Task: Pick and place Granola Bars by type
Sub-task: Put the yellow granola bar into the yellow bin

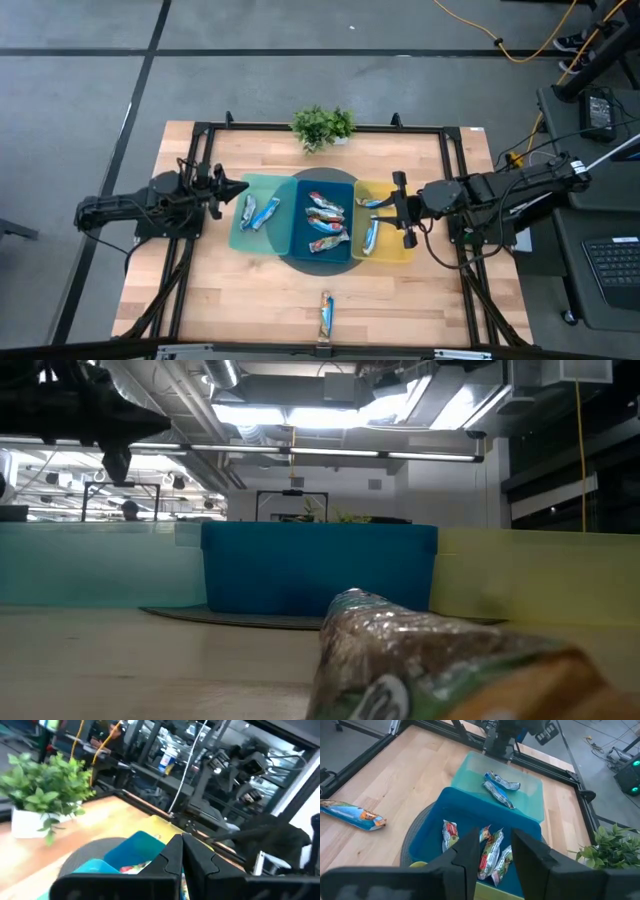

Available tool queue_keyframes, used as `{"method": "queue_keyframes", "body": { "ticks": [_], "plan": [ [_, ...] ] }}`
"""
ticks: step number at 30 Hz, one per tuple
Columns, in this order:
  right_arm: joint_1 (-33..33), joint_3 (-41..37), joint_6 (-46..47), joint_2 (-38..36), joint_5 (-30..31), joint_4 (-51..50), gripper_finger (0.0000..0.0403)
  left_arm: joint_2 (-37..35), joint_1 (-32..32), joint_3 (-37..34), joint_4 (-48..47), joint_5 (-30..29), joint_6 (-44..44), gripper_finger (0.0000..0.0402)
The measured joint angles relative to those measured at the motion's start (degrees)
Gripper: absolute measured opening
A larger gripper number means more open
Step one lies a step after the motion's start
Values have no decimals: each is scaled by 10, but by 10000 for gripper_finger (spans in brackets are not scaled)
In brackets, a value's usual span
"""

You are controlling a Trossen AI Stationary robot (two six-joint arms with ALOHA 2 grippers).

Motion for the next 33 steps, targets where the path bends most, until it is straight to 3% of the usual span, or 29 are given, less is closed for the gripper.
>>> {"method": "queue_keyframes", "body": {
  "ticks": [7, 15, 25, 33],
  "plan": [
    [0, 0, -2, 0, 0, -5, 115, 5, 16, -23, 16, 5, 74, 1],
    [0, 0, -2, 0, -1, -5, 115, 29, 16, -35, -28, 2, 146, 2],
    [0, 0, -3, 0, -2, -5, 115, 88, 16, -35, -26, -4, 161, 1],
    [0, 0, -3, 0, -2, -5, 115, 76, 14, -36, 36, -5, 173, 2]
  ]
}}
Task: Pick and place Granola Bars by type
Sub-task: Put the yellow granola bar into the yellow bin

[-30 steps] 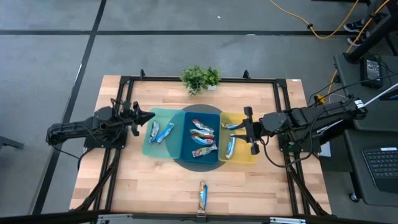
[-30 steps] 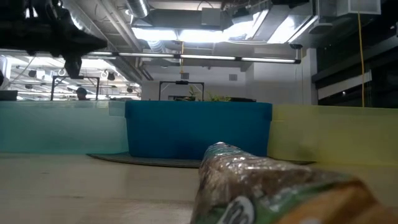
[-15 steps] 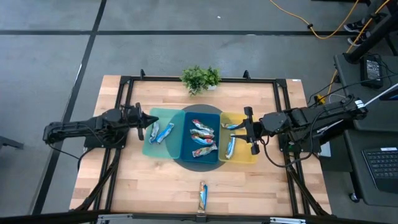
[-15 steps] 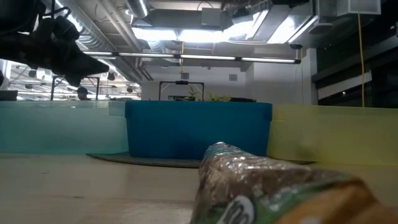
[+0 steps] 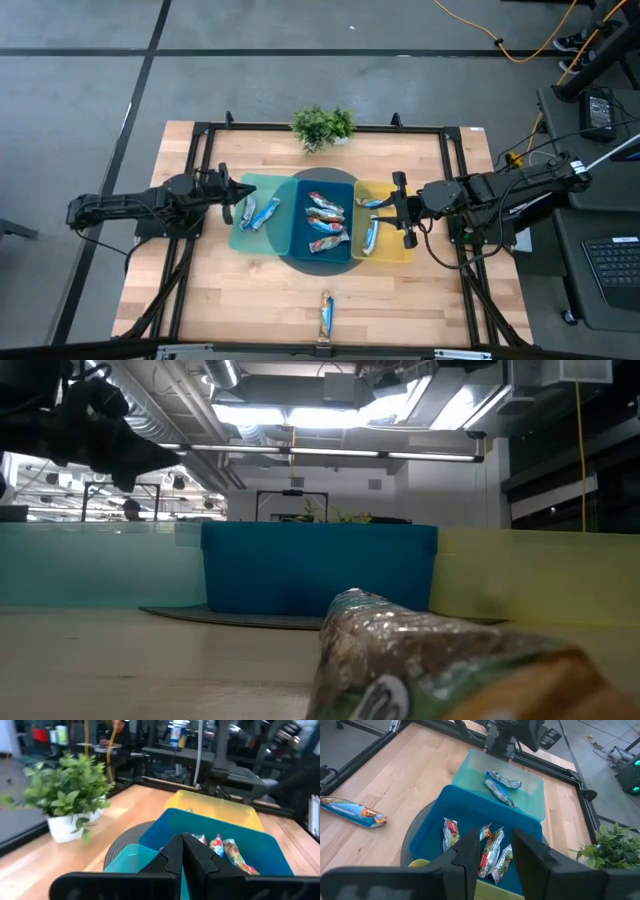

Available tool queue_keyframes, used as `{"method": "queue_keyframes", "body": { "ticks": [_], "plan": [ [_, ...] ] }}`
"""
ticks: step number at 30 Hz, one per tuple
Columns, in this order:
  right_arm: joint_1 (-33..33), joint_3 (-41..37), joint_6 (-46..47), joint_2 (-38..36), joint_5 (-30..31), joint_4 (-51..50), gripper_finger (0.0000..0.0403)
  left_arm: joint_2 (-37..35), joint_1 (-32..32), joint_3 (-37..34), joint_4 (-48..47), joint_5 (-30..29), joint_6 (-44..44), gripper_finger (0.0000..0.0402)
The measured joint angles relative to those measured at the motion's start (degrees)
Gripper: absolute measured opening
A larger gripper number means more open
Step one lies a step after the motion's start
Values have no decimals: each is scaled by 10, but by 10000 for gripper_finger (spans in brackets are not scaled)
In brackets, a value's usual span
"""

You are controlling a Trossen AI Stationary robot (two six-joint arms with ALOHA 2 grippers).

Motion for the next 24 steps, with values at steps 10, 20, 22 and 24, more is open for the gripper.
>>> {"method": "queue_keyframes", "body": {
  "ticks": [10, 20, 22, 24],
  "plan": [
    [0, 0, 0, 0, 0, 0, 115, -69, -14, -14, 21, -26, 87, 1],
    [0, 0, 0, 0, 1, -7, 115, -67, -11, -24, 12, -40, 95, 1],
    [0, 0, 0, 0, 1, -7, 115, -65, -11, -24, 12, -37, 103, 1],
    [0, 0, 0, 0, 1, -8, 115, -66, -12, -24, 12, -35, 102, 3]
  ]
}}
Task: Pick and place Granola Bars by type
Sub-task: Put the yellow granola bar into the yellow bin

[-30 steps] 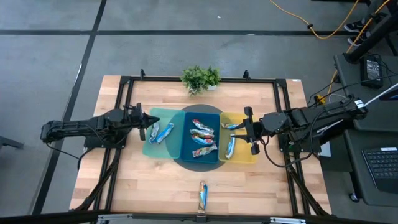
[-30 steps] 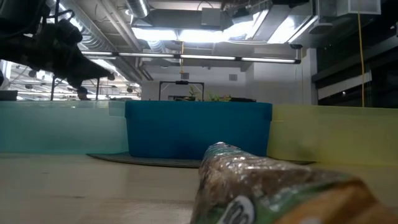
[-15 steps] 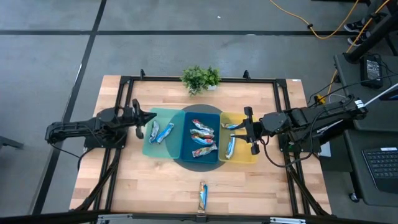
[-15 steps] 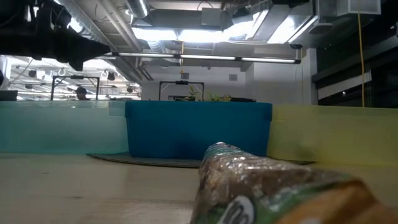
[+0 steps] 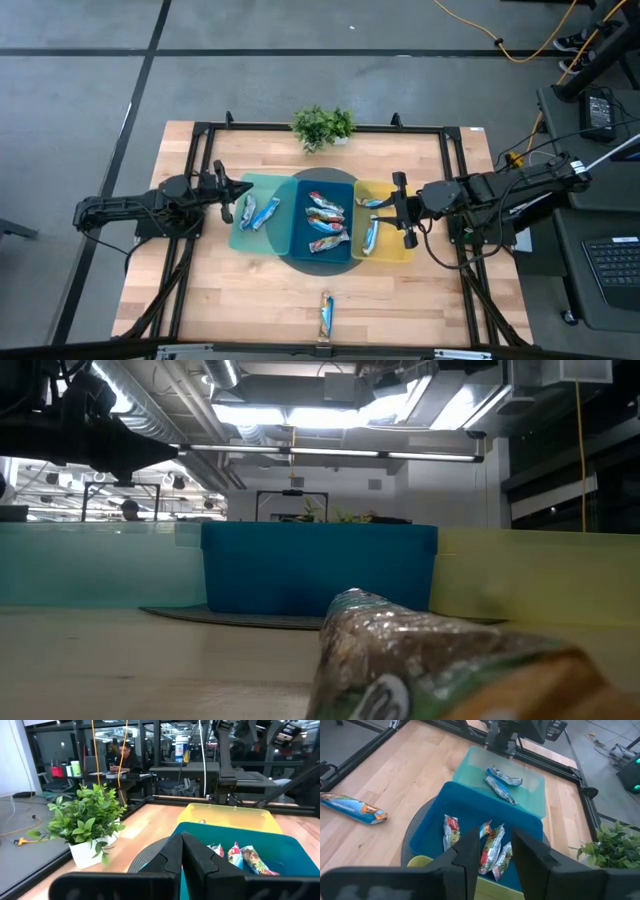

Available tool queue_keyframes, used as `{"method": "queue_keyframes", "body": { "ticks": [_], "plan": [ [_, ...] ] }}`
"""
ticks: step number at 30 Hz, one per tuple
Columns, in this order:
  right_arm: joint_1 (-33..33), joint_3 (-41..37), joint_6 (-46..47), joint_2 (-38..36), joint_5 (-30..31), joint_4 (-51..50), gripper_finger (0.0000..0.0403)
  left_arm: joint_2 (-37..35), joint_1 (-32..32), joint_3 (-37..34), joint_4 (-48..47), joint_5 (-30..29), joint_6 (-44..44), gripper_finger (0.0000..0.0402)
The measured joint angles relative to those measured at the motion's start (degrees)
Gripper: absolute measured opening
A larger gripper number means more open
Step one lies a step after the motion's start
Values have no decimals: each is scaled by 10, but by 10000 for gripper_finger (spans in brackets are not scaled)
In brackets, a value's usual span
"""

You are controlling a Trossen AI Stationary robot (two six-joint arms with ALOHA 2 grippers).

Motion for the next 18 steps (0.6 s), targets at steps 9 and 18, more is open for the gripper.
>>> {"method": "queue_keyframes", "body": {
  "ticks": [9, 18],
  "plan": [
    [31, 0, -17, 57, -60, 17, 115, 0, 0, 0, 0, -1, 0, 2],
    [110, 132, -122, 250, -68, -75, 127, 0, 0, 0, 0, -1, 0, 6]
  ]
}}
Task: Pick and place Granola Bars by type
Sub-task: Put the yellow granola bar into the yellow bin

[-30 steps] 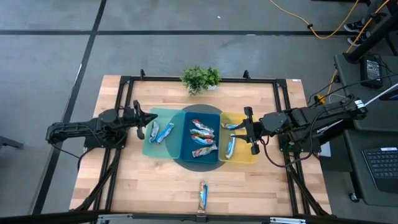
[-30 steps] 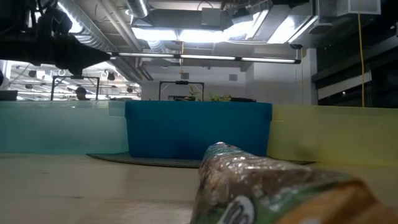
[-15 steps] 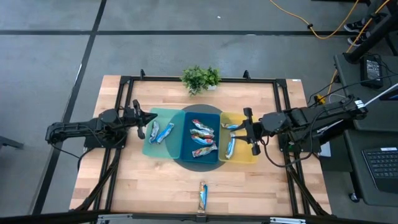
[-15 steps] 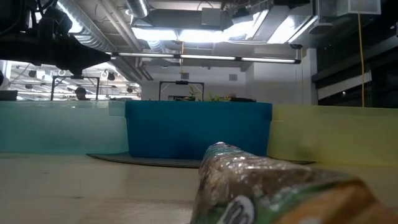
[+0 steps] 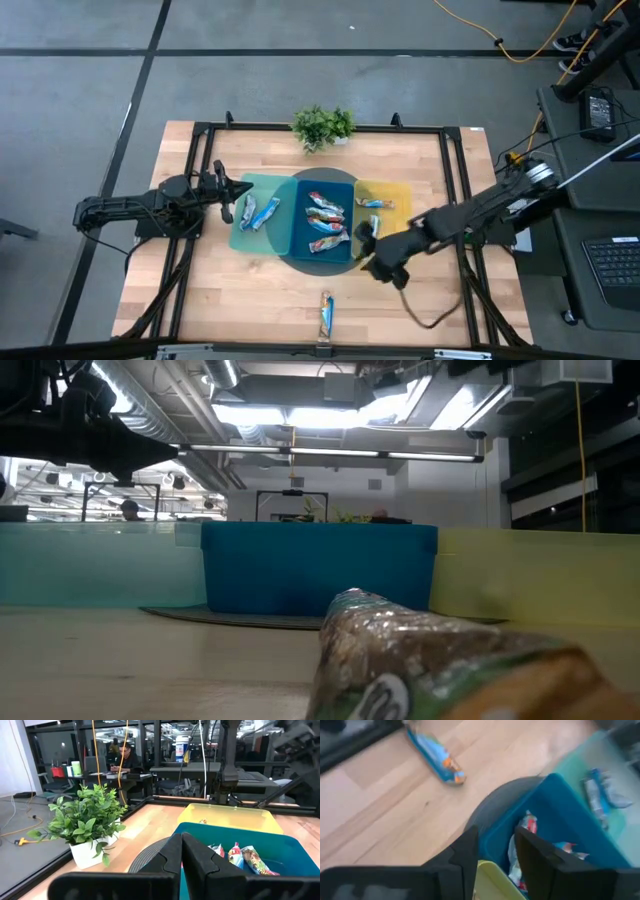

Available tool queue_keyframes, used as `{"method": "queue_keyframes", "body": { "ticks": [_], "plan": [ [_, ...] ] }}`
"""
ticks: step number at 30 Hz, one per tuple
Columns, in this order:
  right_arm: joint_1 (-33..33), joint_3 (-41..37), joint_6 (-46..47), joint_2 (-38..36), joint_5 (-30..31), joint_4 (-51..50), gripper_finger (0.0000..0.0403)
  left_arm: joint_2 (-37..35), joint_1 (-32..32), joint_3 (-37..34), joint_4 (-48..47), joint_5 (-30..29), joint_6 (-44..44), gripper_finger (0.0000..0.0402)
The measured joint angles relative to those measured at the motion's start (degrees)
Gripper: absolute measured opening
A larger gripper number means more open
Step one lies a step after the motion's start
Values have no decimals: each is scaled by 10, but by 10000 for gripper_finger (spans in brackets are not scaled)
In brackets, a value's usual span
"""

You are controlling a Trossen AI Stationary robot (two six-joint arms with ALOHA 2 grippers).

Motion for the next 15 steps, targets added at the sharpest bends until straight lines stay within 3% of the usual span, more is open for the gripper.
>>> {"method": "queue_keyframes", "body": {
  "ticks": [9, 15],
  "plan": [
    [3, 198, -66, 175, -43, -109, 240, 0, 0, 0, 0, 0, 0, 3],
    [3, 217, -207, 240, -43, -112, 290, 0, 0, 0, 0, 0, 0, 5]
  ]
}}
